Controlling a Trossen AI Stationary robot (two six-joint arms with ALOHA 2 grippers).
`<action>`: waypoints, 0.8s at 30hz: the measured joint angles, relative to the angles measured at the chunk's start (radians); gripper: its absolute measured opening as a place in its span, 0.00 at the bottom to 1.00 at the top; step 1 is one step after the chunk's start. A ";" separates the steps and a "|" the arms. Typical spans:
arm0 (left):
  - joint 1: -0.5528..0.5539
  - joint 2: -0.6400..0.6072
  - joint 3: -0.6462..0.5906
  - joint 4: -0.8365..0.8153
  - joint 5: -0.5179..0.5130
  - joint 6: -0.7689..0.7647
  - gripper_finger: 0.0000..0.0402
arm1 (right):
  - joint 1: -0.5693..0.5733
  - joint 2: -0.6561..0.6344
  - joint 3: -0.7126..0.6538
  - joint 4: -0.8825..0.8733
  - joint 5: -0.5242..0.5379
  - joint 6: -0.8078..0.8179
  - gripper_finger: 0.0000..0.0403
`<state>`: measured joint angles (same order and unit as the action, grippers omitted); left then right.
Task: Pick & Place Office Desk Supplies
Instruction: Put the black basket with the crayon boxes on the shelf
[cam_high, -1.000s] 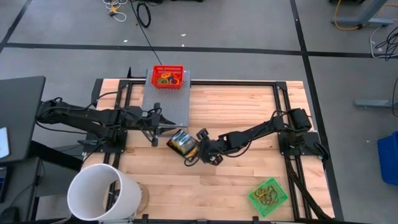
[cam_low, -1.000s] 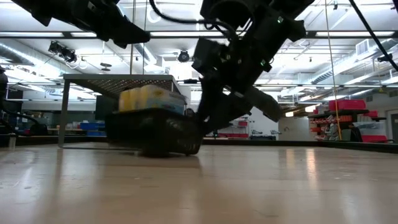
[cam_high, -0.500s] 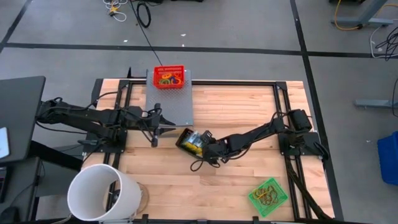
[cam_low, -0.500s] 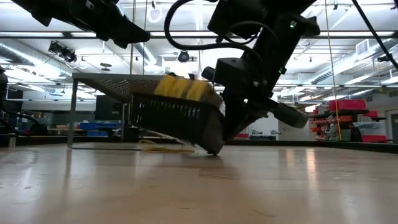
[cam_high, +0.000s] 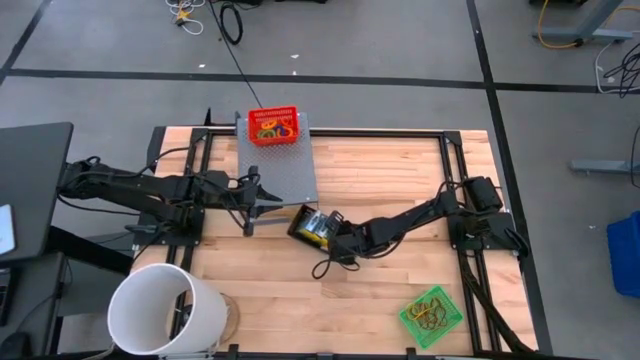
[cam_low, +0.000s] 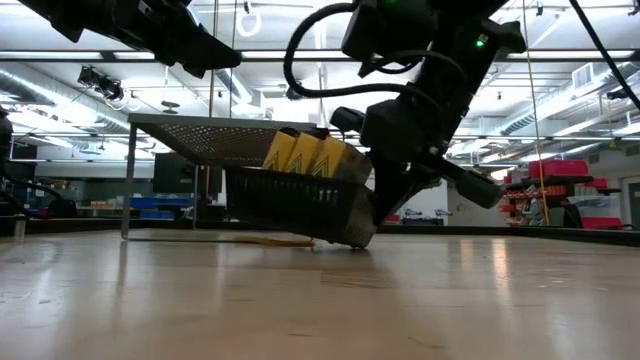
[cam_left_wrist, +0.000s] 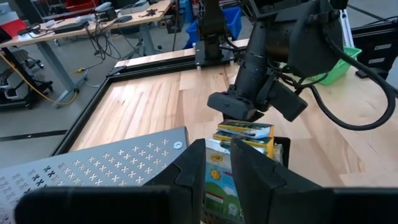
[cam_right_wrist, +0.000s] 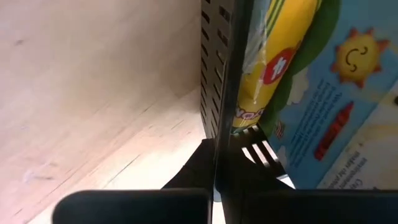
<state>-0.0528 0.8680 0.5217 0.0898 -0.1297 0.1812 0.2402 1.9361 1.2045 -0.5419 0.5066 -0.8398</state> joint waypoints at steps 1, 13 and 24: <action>0.000 0.000 0.000 0.000 0.000 0.002 0.21 | 0.004 0.000 0.000 -0.009 0.003 -0.008 0.02; 0.001 0.000 0.000 0.001 -0.003 0.007 0.21 | 0.068 -0.127 0.000 -0.084 -0.028 0.028 0.02; 0.001 0.000 0.000 0.005 -0.007 0.008 0.21 | 0.136 -0.171 0.000 -0.204 0.008 0.038 0.02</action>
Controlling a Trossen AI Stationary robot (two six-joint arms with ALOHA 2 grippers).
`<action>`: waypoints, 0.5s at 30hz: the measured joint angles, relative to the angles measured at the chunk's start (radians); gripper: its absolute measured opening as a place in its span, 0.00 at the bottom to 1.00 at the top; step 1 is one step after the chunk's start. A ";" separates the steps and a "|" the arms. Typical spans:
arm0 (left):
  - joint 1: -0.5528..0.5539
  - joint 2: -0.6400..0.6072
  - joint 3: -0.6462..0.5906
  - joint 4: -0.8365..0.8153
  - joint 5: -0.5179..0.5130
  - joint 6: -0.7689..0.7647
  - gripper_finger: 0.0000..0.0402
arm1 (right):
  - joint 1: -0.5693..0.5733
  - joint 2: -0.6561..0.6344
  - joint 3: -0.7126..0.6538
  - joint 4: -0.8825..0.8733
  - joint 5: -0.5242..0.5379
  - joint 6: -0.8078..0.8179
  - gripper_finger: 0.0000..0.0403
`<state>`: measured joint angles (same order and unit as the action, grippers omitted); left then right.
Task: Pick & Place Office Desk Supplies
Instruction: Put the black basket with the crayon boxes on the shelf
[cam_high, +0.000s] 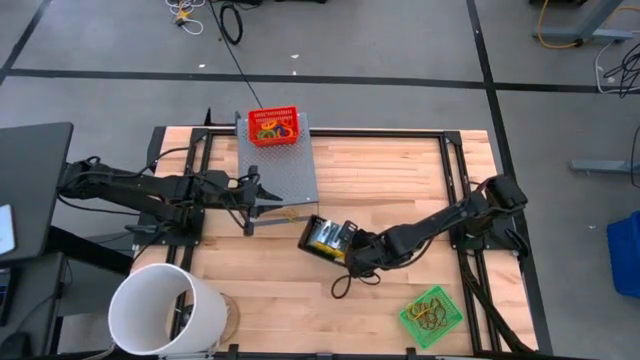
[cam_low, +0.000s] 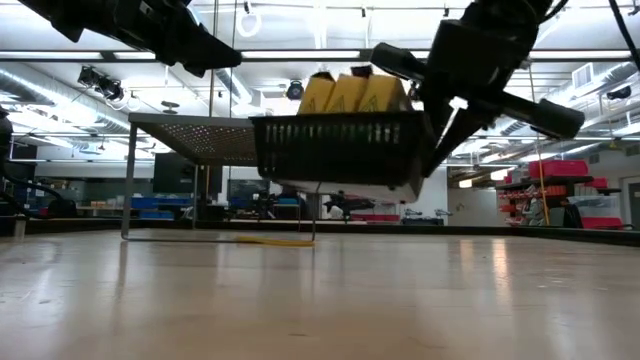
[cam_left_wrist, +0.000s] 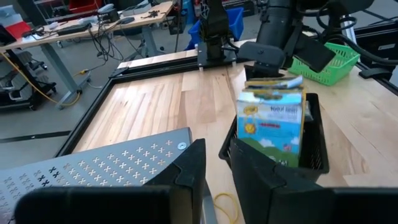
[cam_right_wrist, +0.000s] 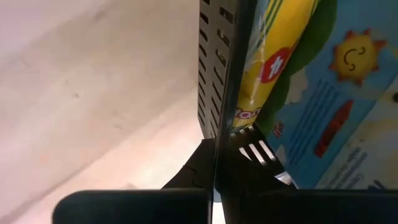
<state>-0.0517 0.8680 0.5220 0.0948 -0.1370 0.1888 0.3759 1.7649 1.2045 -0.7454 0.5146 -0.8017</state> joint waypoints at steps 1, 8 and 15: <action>0.000 0.000 0.000 0.000 0.000 -0.001 0.21 | 0.003 0.000 0.000 0.004 0.007 0.001 0.02; 0.000 0.000 0.000 0.000 0.000 -0.004 0.21 | 0.015 0.000 0.000 -0.040 0.066 0.000 0.02; 0.000 0.000 0.000 -0.001 0.000 -0.006 0.21 | 0.013 0.000 0.045 -0.125 0.082 0.002 0.02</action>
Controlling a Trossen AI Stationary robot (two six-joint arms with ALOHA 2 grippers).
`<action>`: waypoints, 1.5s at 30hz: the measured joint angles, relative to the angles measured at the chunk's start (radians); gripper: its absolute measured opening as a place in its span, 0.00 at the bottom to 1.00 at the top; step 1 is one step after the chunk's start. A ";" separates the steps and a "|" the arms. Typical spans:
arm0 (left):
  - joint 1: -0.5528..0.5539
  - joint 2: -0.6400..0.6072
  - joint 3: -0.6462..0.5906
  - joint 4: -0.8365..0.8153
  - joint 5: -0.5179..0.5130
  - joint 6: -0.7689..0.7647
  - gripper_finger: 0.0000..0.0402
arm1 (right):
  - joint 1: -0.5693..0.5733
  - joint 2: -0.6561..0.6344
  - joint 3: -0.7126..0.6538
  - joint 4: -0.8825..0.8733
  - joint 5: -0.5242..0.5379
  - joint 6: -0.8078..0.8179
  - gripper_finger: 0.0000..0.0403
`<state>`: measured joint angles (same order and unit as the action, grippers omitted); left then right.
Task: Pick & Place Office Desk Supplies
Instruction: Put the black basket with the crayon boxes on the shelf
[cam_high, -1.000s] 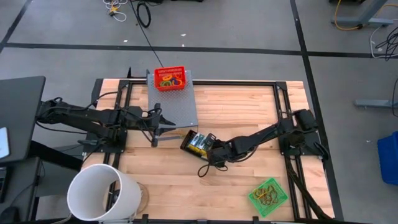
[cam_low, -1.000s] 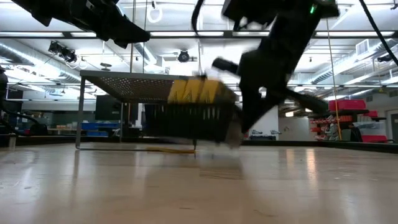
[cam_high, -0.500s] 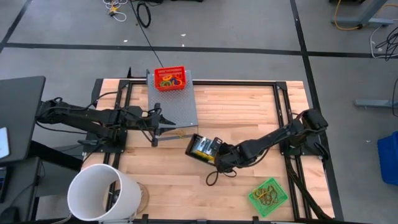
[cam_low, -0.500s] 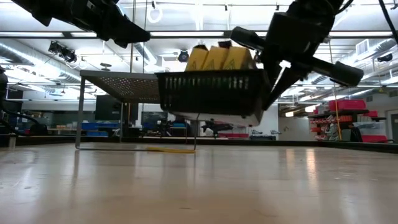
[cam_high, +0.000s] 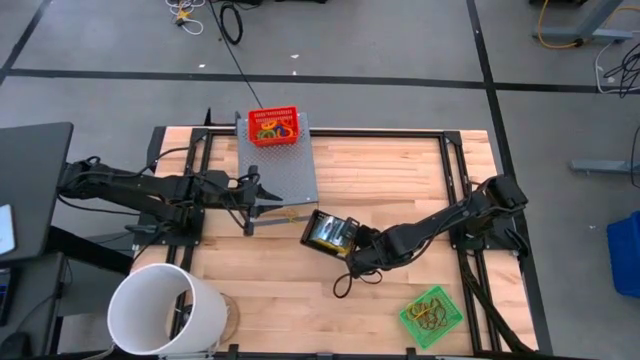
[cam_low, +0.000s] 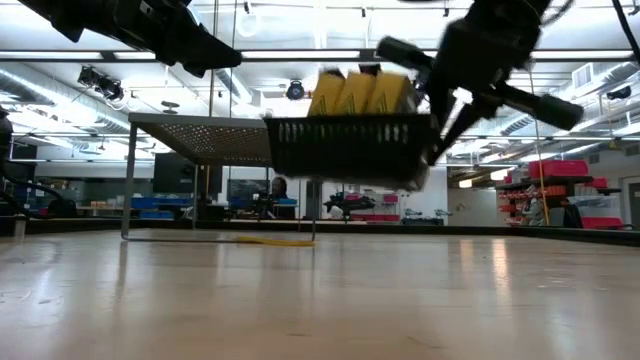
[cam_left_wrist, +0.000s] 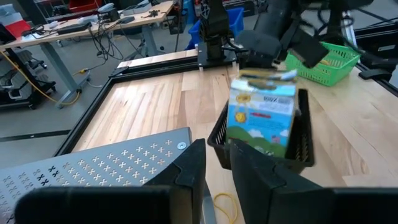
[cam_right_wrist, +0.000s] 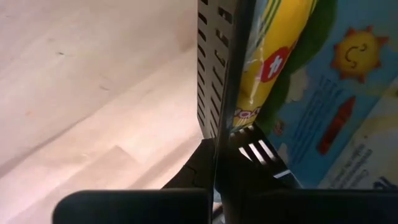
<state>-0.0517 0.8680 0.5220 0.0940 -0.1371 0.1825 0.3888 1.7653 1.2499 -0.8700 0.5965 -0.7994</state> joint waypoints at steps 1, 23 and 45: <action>0.000 0.000 0.000 0.000 0.000 0.000 0.21 | 0.000 0.000 0.019 -0.010 0.003 0.004 0.02; -0.001 0.000 0.000 0.000 0.018 -0.003 0.21 | -0.140 0.000 0.271 -0.164 0.063 -0.157 0.02; 0.000 -0.281 0.001 -0.068 0.010 0.029 0.21 | -0.328 0.000 0.271 0.065 0.055 -0.536 0.01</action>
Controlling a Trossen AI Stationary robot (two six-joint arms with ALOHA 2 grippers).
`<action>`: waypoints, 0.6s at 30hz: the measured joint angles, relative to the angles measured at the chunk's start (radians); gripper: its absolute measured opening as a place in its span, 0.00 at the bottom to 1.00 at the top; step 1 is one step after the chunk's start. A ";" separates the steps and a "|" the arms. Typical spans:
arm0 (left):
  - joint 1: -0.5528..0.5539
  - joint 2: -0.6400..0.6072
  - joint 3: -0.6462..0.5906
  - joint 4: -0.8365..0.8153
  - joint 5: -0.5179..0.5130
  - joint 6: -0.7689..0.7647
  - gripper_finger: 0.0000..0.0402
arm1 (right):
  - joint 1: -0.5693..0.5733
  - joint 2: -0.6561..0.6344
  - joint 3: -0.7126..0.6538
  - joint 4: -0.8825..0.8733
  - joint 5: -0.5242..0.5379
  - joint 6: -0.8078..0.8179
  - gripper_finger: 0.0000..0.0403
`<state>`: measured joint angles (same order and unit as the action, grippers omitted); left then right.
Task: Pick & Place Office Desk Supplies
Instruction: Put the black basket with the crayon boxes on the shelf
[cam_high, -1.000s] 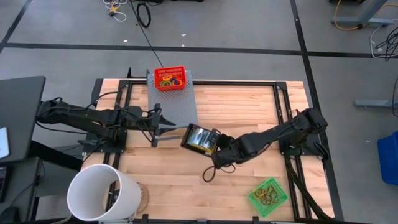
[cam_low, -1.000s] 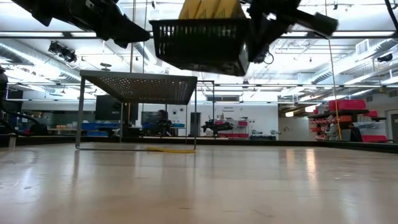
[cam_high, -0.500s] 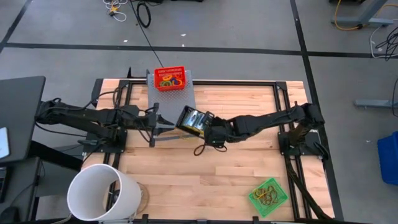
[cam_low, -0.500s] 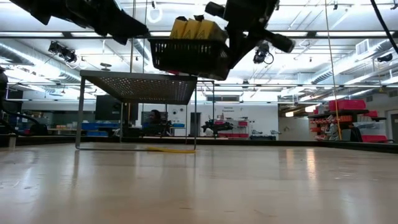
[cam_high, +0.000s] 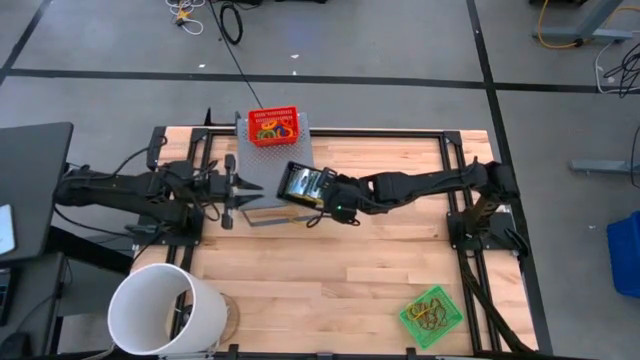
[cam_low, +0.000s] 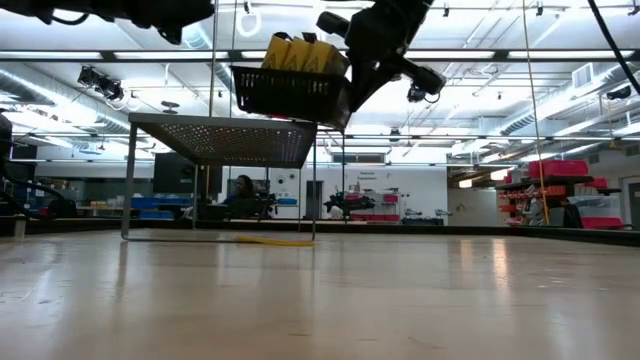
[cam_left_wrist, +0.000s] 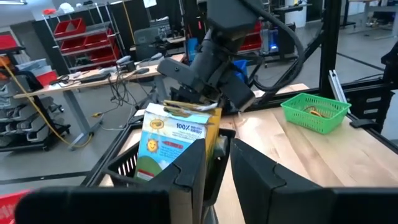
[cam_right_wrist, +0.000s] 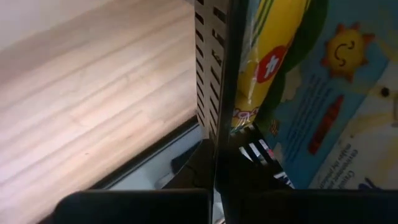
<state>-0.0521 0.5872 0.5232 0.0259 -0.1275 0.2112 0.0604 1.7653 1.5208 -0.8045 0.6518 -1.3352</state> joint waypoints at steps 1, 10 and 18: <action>0.000 -0.014 0.000 -0.017 -0.005 -0.002 0.21 | -0.006 0.000 0.000 0.012 -0.002 -0.019 0.01; 0.000 -0.066 0.000 -0.087 -0.027 -0.020 0.21 | -0.070 0.000 0.000 0.146 -0.093 -0.176 0.01; 0.000 -0.066 0.000 -0.109 -0.029 -0.022 0.21 | -0.095 0.000 0.000 0.147 -0.136 -0.210 0.01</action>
<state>-0.0517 0.5212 0.5232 -0.0834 -0.1569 0.1887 -0.0349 1.7653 1.5207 -0.6575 0.5155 -1.5457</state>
